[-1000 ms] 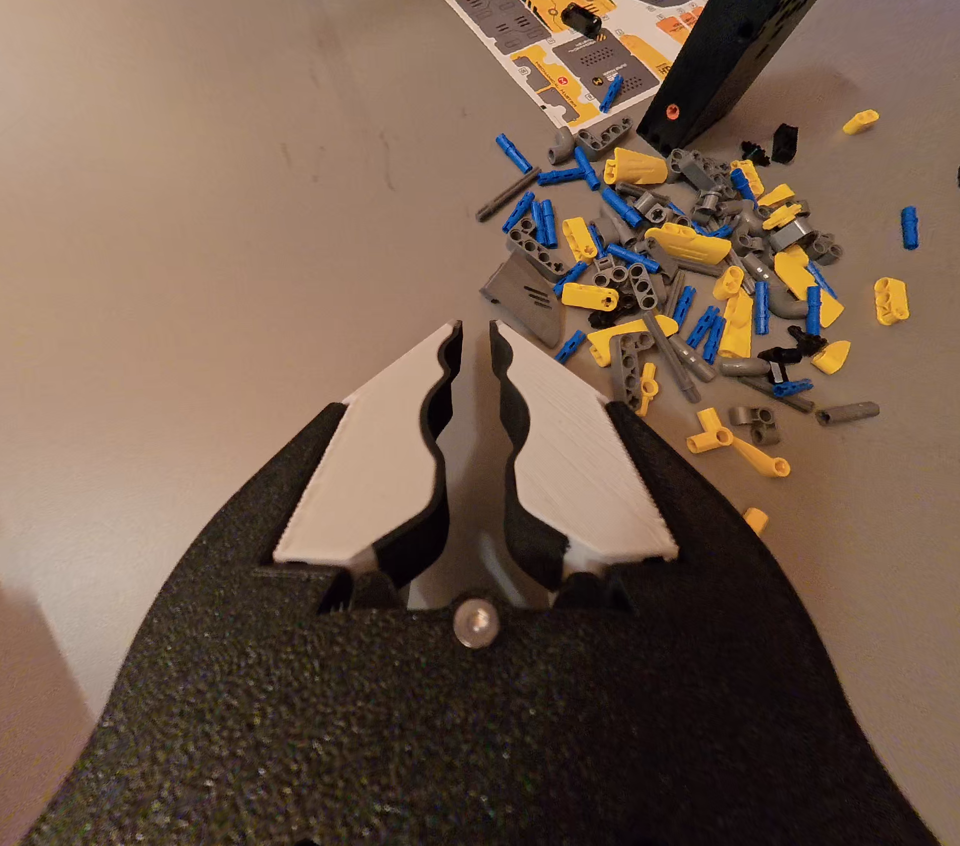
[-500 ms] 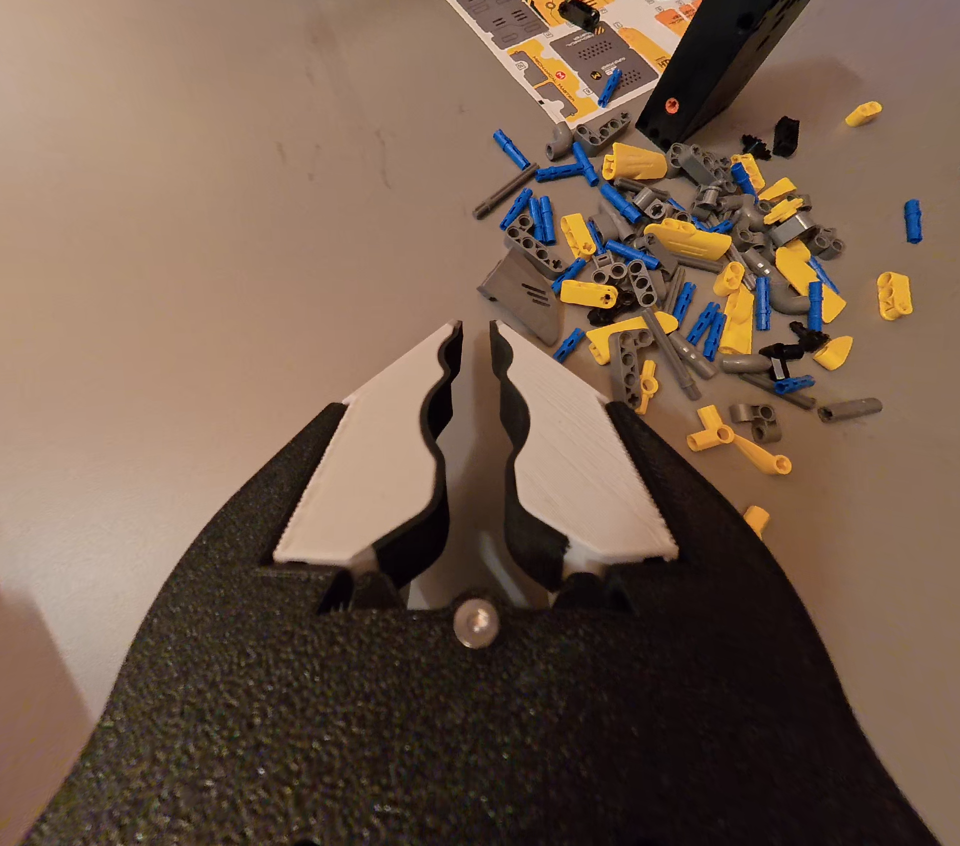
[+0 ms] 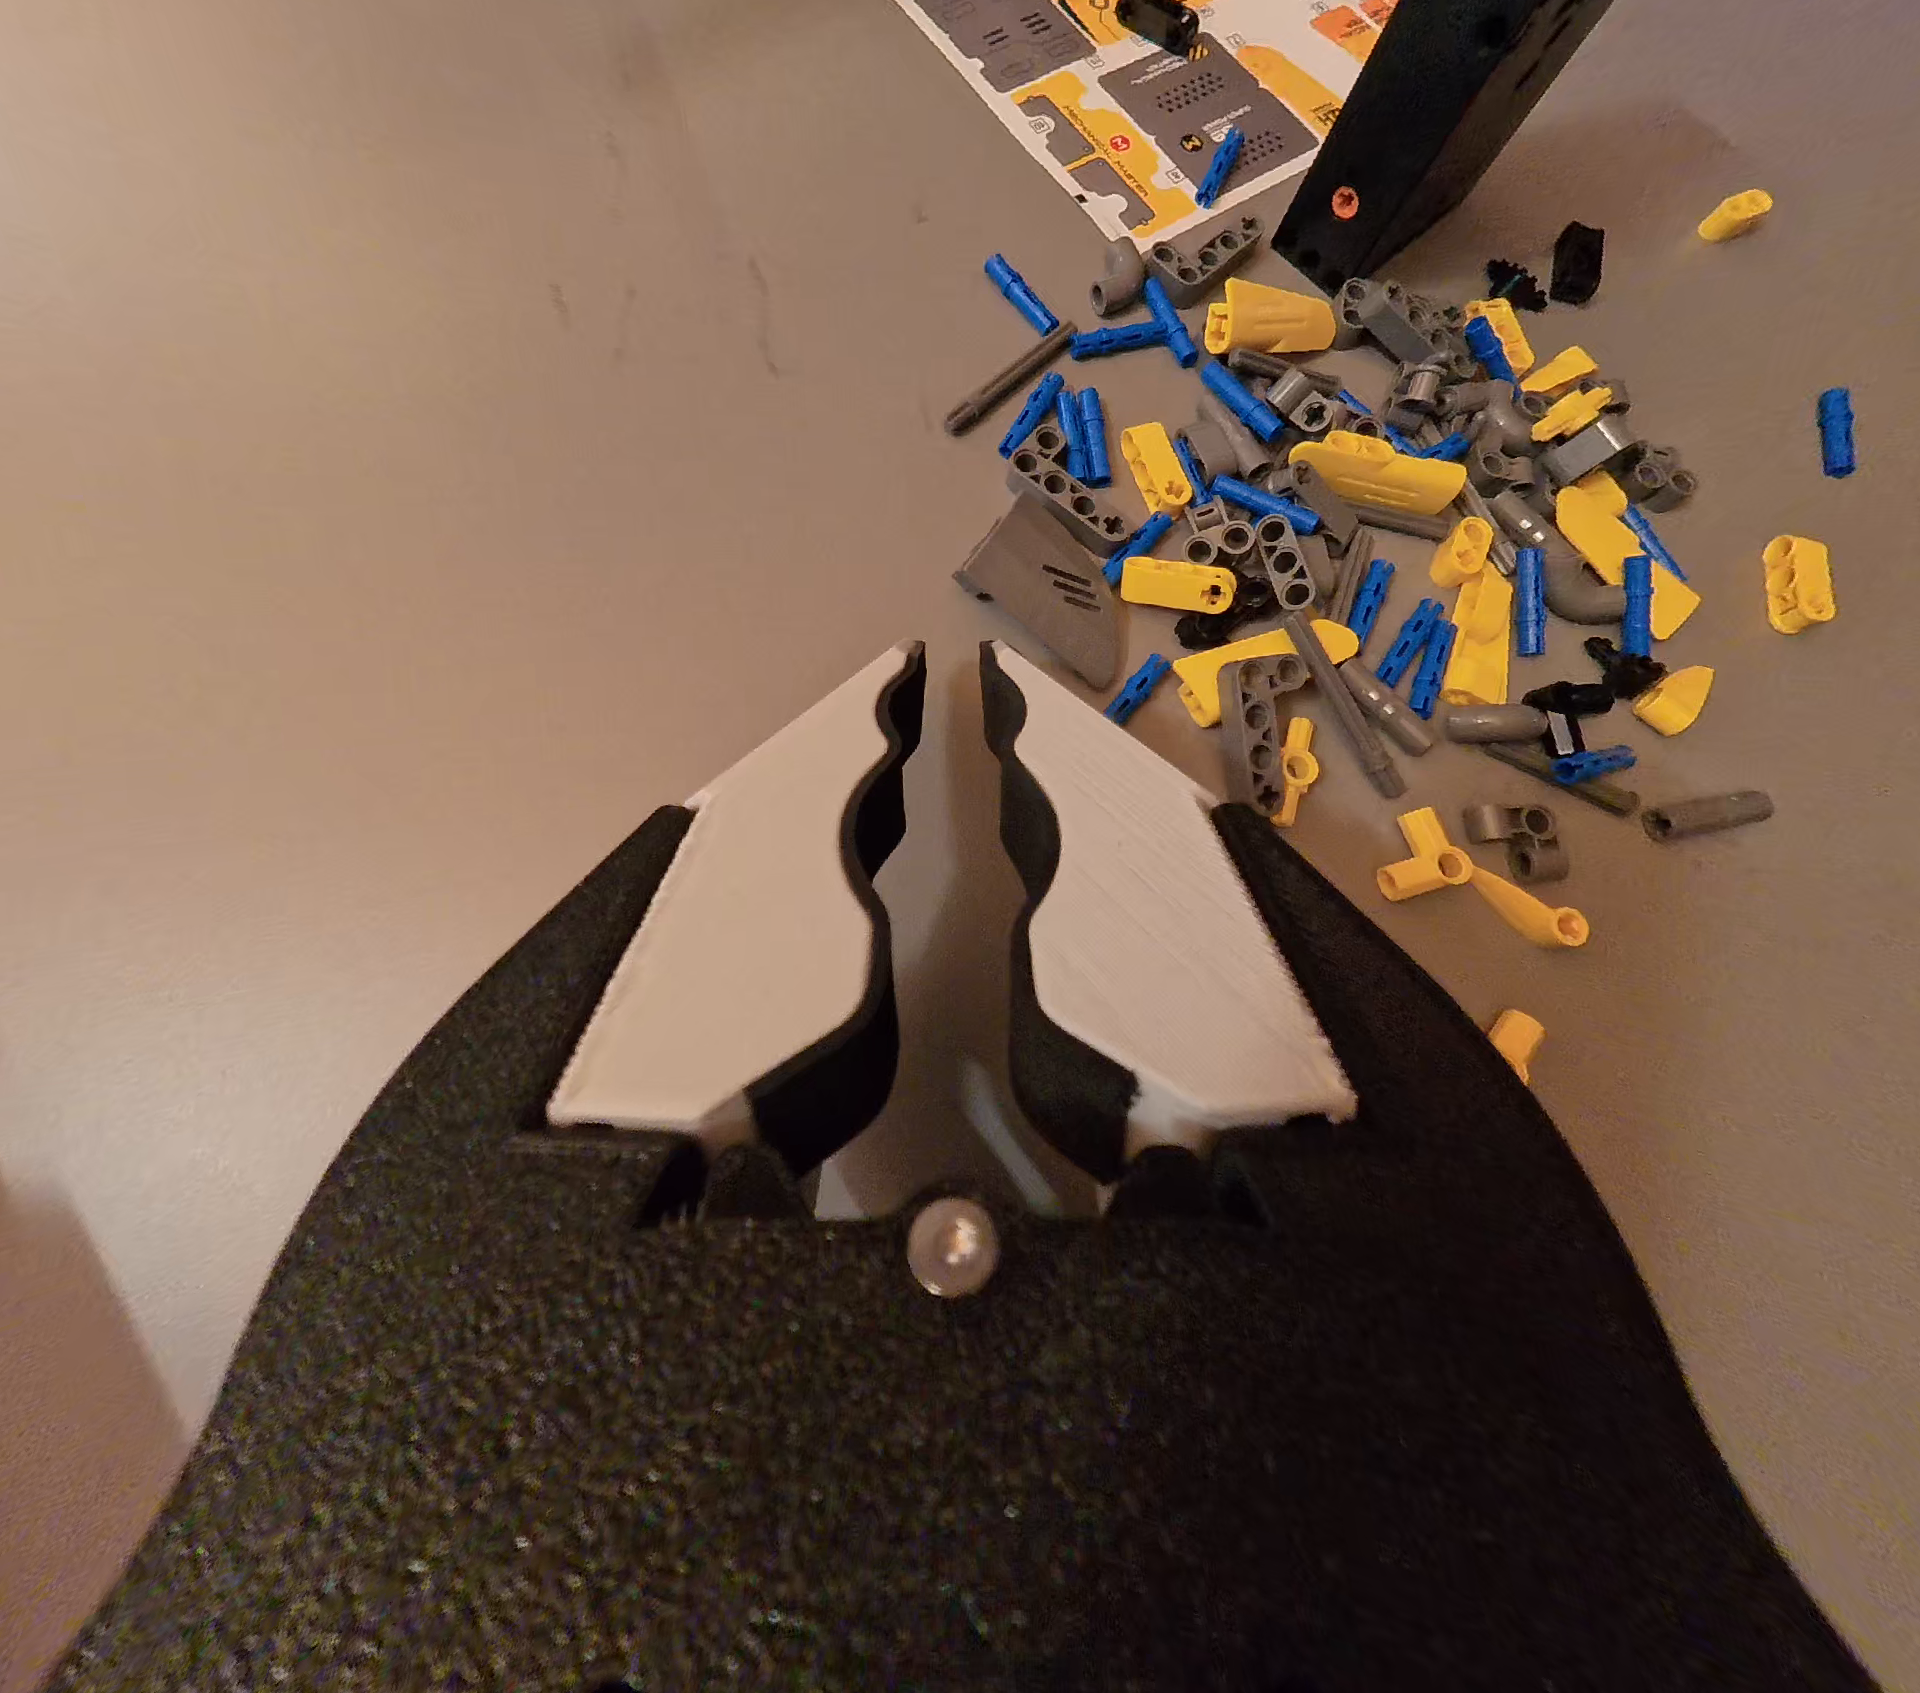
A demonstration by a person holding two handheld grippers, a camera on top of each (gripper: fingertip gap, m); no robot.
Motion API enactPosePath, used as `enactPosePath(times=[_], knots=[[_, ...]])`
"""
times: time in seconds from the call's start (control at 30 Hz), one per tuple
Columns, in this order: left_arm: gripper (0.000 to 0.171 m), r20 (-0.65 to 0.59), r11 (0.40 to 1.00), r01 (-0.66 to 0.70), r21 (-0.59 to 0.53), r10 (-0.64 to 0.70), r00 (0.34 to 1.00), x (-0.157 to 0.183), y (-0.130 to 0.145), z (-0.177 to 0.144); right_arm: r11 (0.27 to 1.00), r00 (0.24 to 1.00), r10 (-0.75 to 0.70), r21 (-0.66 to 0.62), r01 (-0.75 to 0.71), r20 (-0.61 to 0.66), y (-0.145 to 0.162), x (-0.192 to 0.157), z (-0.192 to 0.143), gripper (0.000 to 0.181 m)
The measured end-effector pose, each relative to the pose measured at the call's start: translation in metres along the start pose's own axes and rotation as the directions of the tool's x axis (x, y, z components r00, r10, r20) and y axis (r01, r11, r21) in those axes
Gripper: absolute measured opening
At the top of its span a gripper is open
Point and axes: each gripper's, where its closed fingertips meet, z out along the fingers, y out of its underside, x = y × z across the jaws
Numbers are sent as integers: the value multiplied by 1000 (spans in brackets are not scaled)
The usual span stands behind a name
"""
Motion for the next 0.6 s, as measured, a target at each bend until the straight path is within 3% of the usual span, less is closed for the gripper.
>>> enactPosePath(times=[0.03, 0.2, 0.33, 0.43, 0.6], knots=[[9, 0, 1000, 0, 0, 0, 1000, 0, 0, 0, 1000, 1000, 2, -1, -2, -4, 0, 1, 0, 8], [9, 0, 1000, 0, 0, 0, 1000, 0, 0, 0, 1000, 997, 0, 2, 0, -77, 0, 14, -4, 10], [9, 39, 1000, 8, 2, -8, 999, -8, 0, -1, 1000, 932, 15, 18, -9, -361, -1, 63, -21, 10], [10, 205, 995, 77, 57, -87, 975, -45, -3, -15, 1000, 767, 13, 22, 1, -642, -1, 109, -55, 10], [10, 311, 970, 187, 155, -227, 923, -101, 2, -50, 997, 321, 49, 26, -75, -946, 12, 171, -135, 10]])
